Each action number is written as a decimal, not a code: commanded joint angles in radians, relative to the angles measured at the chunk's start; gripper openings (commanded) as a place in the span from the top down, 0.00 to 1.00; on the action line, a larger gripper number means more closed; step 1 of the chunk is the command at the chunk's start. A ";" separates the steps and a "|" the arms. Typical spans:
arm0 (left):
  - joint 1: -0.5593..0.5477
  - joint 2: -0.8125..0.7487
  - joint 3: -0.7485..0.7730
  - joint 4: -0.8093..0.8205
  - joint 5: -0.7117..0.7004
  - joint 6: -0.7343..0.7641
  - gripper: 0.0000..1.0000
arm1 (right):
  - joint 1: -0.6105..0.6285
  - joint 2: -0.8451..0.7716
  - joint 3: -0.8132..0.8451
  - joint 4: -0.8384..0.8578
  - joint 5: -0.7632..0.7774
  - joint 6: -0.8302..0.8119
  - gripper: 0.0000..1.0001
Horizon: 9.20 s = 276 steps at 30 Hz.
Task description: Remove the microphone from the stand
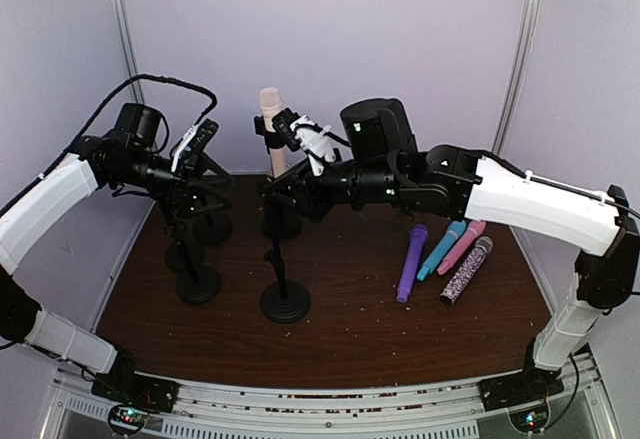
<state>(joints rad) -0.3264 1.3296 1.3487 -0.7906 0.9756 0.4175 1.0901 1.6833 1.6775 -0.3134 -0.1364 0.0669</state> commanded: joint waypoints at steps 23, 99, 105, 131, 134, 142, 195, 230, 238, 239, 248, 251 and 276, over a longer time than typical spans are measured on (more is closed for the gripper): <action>-0.078 0.089 -0.004 0.114 0.011 -0.069 0.21 | -0.266 0.217 0.420 -0.363 -0.675 -0.706 0.45; 0.028 -0.008 -0.038 0.125 -0.119 -0.094 0.32 | 0.071 0.172 -0.303 0.974 0.516 -0.071 1.00; 0.029 -0.010 -0.027 0.107 -0.118 -0.082 0.32 | -0.105 0.158 -0.263 0.917 -0.245 0.023 1.00; 0.037 -0.031 -0.040 0.075 -0.133 -0.057 0.32 | -0.311 0.211 -0.039 0.241 -0.913 -0.389 0.93; 0.039 -0.036 -0.037 0.070 -0.135 -0.054 0.32 | -0.319 0.206 -0.050 0.211 -0.906 -0.446 0.74; 0.038 -0.041 -0.036 0.070 -0.132 -0.054 0.31 | -0.330 0.110 -0.155 0.184 -0.804 -0.547 0.28; 0.098 -0.112 0.063 -0.075 -0.511 -0.061 0.02 | -0.100 0.238 -0.720 1.281 -0.295 1.489 0.32; 0.098 -0.114 0.044 -0.076 -0.449 -0.062 0.02 | -0.104 0.163 -0.798 1.133 -0.186 1.473 1.00; 0.099 -0.131 0.006 -0.058 -0.440 -0.067 0.02 | -0.117 0.116 -0.758 0.880 -0.215 1.377 1.00; 0.099 -0.132 0.000 -0.055 -0.432 -0.070 0.02 | -0.119 0.111 -0.747 0.815 -0.220 1.350 1.00; 0.098 -0.125 -0.016 -0.039 -0.391 -0.091 0.02 | -0.118 0.101 -0.557 0.206 -0.141 1.040 1.00; 0.098 -0.125 -0.019 -0.038 -0.386 -0.094 0.02 | -0.114 0.121 -0.471 0.032 -0.070 0.953 1.00; 0.098 -0.127 -0.039 -0.034 -0.393 -0.083 0.02 | -0.042 0.172 -0.193 -0.343 0.286 0.708 0.77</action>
<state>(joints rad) -0.2344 1.2163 1.3273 -0.8627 0.5789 0.3344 1.0470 1.8595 1.5036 -0.6052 0.0551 0.8307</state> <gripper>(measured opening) 0.976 0.131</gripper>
